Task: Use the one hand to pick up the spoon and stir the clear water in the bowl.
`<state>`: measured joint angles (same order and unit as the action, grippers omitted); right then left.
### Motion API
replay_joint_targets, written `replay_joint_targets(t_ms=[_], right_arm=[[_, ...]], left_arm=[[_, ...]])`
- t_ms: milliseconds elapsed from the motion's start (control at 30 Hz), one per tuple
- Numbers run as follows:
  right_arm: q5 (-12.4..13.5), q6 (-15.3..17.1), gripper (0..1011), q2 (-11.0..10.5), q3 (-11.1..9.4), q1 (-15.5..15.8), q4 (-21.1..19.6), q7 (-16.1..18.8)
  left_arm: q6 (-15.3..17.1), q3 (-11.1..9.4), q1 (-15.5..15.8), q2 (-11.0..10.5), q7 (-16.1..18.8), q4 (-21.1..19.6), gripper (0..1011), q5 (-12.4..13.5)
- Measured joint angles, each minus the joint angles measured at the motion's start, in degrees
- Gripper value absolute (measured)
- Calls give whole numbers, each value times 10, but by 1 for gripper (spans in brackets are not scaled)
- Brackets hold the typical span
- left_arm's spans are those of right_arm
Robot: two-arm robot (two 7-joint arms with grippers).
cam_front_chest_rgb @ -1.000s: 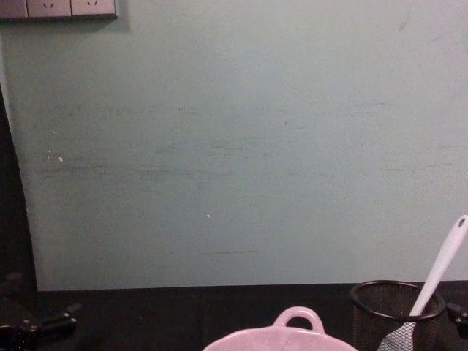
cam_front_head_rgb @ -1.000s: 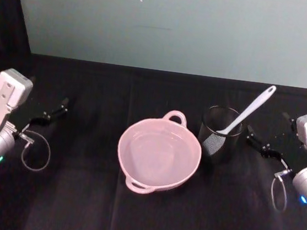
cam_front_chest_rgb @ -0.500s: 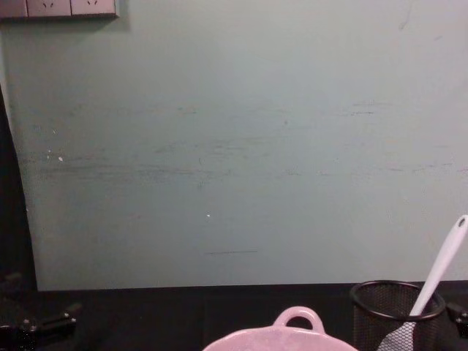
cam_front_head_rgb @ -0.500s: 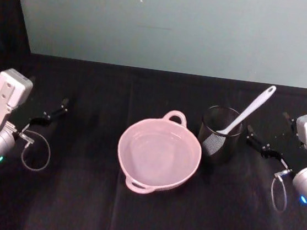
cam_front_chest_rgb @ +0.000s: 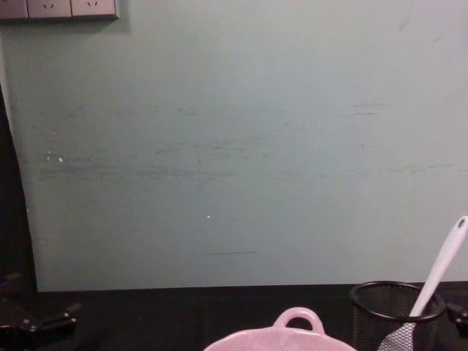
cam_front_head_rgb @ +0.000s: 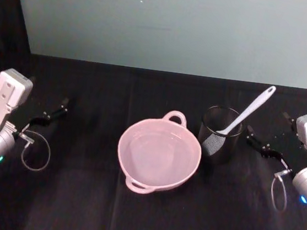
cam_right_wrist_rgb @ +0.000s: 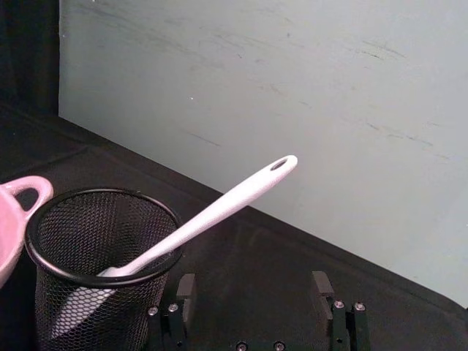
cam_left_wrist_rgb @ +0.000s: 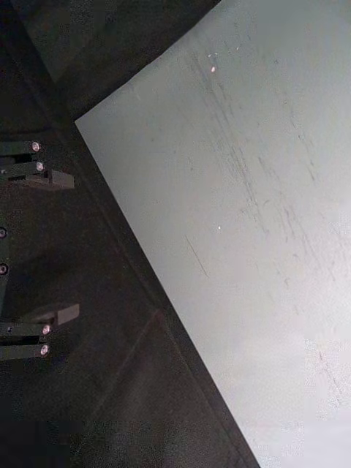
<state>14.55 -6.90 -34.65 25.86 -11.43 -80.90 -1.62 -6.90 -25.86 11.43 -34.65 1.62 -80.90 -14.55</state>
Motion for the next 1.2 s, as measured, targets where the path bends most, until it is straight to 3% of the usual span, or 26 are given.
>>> replay_joint_targets(t_ms=[133, 267, 367, 400, 533, 567, 600, 700, 733, 800, 900, 1133, 1200], right_arm=[[-1, 0, 1003, -2, -6, 7, -7, -2], [0, -1, 1003, -9, -23, 34, -32, -13], [18, -1, 1003, -17, -48, 70, -70, -18], [18, -1, 1003, -17, -48, 70, -70, -18], [103, 6, 1002, -9, -92, 115, -121, -3], [116, 8, 1003, -6, -98, 118, -125, 2], [150, 14, 1003, 2, -111, 125, -133, 16], [194, 25, 1003, 15, -125, 128, -137, 36], [228, 36, 1003, 26, -133, 125, -136, 51], [268, 52, 1003, 44, -143, 114, -127, 71], [301, 69, 1002, 61, -149, 100, -112, 88], [408, 139, 1003, 107, -167, 41, -59, 129], [421, 148, 1003, 110, -166, 28, -46, 133]], left_arm=[[0, 0, 0, 0, 0, 0, 1011, 0], [0, 0, 0, 0, 0, 0, 1011, 0], [0, 0, 0, 0, 0, 0, 1011, 0], [0, 0, 0, 0, 0, 0, 1011, 0], [0, 0, 0, 0, 0, 0, 1011, 0], [0, 0, 0, 0, 0, 0, 1011, 0], [0, 0, 0, 0, 0, 0, 1011, 0], [0, 0, 0, 0, 0, 0, 1011, 0], [0, 0, 0, 0, 0, 0, 1011, 0], [0, 0, 0, 0, 0, 0, 1011, 0], [0, 0, 0, 0, 0, 0, 1011, 0], [0, 0, 0, 0, 0, 0, 1011, 0], [0, 0, 0, 0, 0, 0, 1011, 0]])
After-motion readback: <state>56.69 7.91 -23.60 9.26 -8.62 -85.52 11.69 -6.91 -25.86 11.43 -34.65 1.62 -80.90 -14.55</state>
